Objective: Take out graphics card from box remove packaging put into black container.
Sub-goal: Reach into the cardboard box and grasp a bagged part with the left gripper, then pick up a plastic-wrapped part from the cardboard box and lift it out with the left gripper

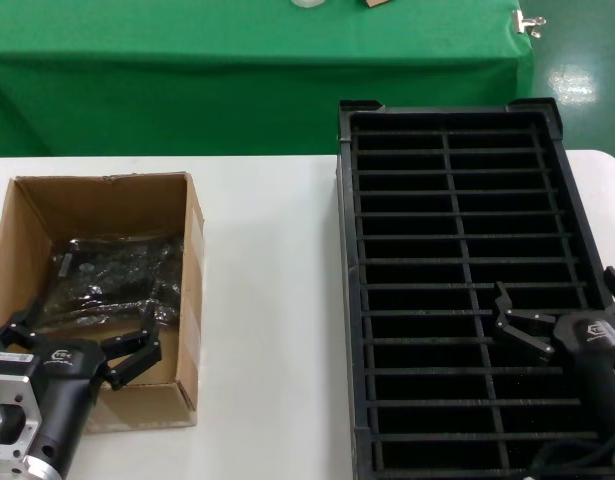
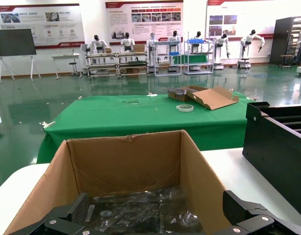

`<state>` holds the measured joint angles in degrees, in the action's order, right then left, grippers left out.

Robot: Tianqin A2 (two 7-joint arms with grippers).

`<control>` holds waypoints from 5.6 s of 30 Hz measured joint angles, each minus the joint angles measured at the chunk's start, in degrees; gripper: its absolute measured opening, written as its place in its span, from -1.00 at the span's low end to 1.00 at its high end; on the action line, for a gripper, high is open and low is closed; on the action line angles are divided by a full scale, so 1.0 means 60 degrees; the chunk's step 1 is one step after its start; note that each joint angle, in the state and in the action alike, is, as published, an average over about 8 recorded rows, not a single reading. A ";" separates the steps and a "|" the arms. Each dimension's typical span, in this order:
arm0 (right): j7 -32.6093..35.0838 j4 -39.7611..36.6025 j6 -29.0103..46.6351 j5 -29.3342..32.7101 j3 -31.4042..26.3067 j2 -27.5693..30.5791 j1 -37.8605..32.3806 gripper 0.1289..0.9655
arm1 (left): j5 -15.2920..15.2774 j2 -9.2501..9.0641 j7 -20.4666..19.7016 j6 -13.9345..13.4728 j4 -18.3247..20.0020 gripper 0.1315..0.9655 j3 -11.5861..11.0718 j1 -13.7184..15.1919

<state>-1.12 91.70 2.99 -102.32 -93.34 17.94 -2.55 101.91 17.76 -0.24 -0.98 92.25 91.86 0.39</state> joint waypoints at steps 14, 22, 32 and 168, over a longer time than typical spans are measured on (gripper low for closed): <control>0.0000 0.0000 0.0000 0.0000 0.0000 0.0000 0.0000 1.00 | -0.0017 0.0020 0.0031 -0.0075 0.0043 1.00 -0.0024 0.0001; 0.0000 0.0000 0.0000 0.0000 0.0000 0.0000 0.0000 1.00 | -0.0170 0.1066 -0.0113 -0.0334 0.0403 1.00 0.0339 0.0097; 0.0000 0.0000 0.0000 0.0000 0.0000 0.0000 0.0000 1.00 | -0.3225 0.3221 -0.1724 -0.2083 0.0166 1.00 0.0556 0.1076; 0.0004 0.0000 0.0005 0.0003 0.0004 -0.0003 0.0000 1.00 | -0.7001 0.3024 0.1348 -0.4067 0.3235 -0.98 -0.0379 0.1213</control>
<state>-1.10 91.70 3.02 -102.30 -93.32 17.92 -2.55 59.91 35.91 7.85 -25.39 111.66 89.58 7.67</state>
